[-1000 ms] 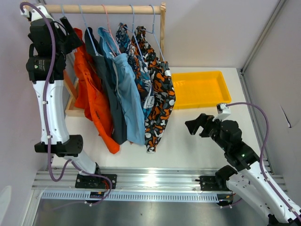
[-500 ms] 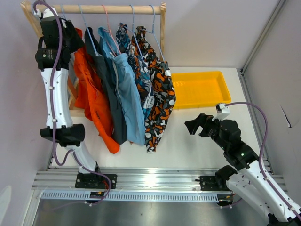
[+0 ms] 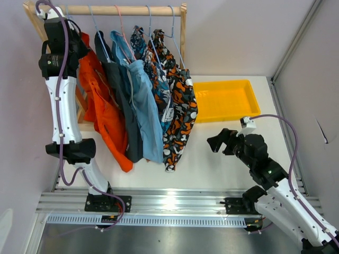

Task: Remove the shorts from the hanger

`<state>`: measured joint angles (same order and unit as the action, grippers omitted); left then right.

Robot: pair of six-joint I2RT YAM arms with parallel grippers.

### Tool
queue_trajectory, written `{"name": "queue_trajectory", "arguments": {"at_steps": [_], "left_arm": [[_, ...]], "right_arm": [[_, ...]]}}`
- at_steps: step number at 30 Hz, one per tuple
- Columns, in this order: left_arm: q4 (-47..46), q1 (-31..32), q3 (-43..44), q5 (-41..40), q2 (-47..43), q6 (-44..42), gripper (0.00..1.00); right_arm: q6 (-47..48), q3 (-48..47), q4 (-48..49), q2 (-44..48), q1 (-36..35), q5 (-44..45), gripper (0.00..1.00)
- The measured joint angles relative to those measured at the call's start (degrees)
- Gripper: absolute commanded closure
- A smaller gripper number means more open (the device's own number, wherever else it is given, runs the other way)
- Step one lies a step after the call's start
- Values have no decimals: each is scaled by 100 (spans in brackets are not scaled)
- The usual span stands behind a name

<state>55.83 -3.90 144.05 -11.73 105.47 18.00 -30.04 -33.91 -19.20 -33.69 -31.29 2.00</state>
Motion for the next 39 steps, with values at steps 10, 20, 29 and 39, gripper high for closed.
{"name": "queue_trajectory", "arguments": {"at_steps": [10,20,29,39], "left_arm": [[24,-11,-4,151,-299,4,100],[-81,-15,-37,319,-1469,63,100],[-48,-26,-278,470,-1609,122,100],[-74,-26,-507,498,-1641,149,100]], "right_arm": [[164,-468,22,-417,-214,33,5],[1357,-3641,203,-2181,-2015,636,1],[2140,-6251,481,-4540,-4120,1086,1],[2627,-9545,151,-7434,-5486,1268,1]]}}
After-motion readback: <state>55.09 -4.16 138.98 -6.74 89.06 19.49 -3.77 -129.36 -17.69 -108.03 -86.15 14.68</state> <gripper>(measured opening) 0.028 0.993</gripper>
